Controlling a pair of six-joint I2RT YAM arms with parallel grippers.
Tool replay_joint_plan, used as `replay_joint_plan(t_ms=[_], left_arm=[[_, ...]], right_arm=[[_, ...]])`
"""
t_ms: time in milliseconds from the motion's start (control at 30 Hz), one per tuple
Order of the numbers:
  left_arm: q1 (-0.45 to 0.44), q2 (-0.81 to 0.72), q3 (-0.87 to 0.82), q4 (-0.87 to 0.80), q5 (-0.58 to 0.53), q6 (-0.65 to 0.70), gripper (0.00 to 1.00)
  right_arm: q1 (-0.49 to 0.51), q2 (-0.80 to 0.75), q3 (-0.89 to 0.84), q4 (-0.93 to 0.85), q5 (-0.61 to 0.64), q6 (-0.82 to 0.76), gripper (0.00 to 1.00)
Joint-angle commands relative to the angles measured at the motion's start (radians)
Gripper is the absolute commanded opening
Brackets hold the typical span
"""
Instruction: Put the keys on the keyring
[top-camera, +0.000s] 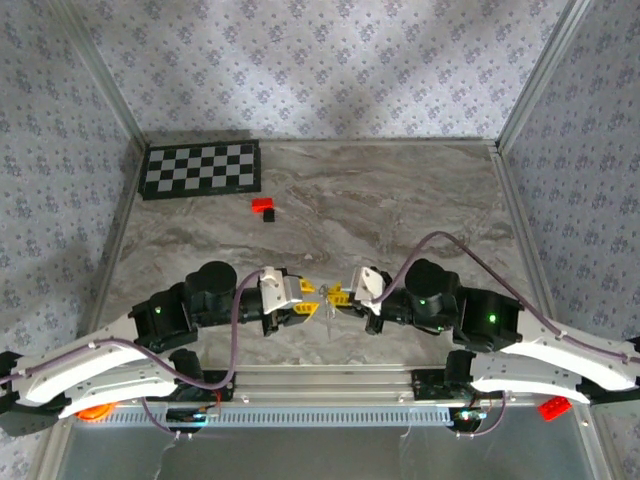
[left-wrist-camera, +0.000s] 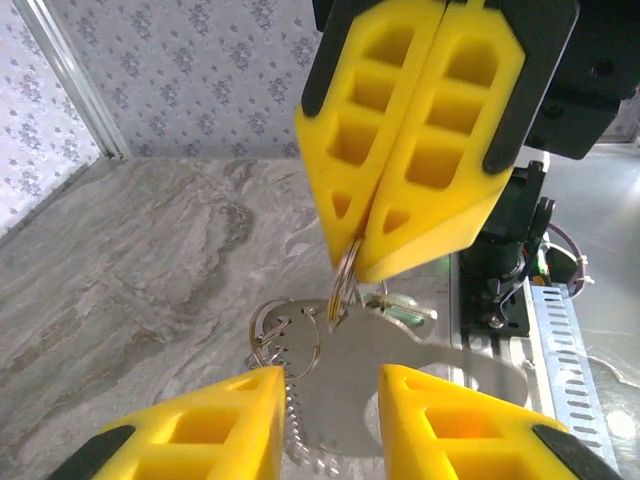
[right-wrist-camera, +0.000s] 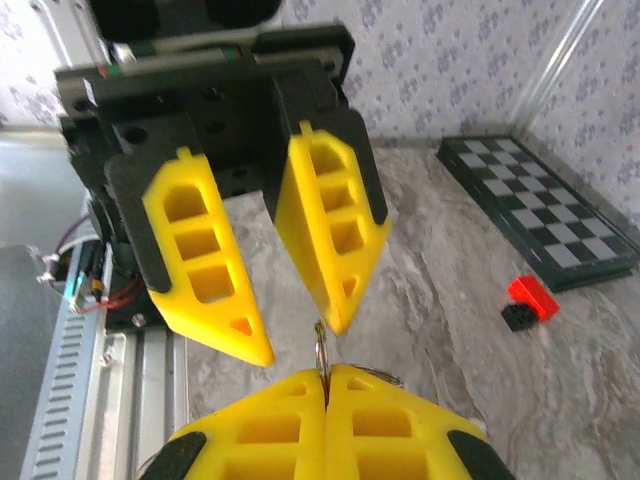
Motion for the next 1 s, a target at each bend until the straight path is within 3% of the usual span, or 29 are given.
replay_joint_plan(t_ms=[0,333,700,967], left_arm=[[-0.002,0.011,0.047,-0.043,-0.027,0.014,0.29],[-0.004,0.072,0.063,-0.009,-0.004,0.036,0.21],[-0.004,0.102,0.087,0.008,0.041,0.055,0.18],[-0.003,0.125,0.091,-0.013,0.01,0.057,0.18]], right_arm=[[0.004,0.042,0.076,-0.128,0.062,-0.031,0.0],[0.006,0.064,0.122,-0.19,0.023,-0.066,0.0],[0.007,0.09,0.129,-0.182,-0.002,-0.072,0.0],[0.007,0.09,0.125,-0.161,-0.013,-0.077,0.0]])
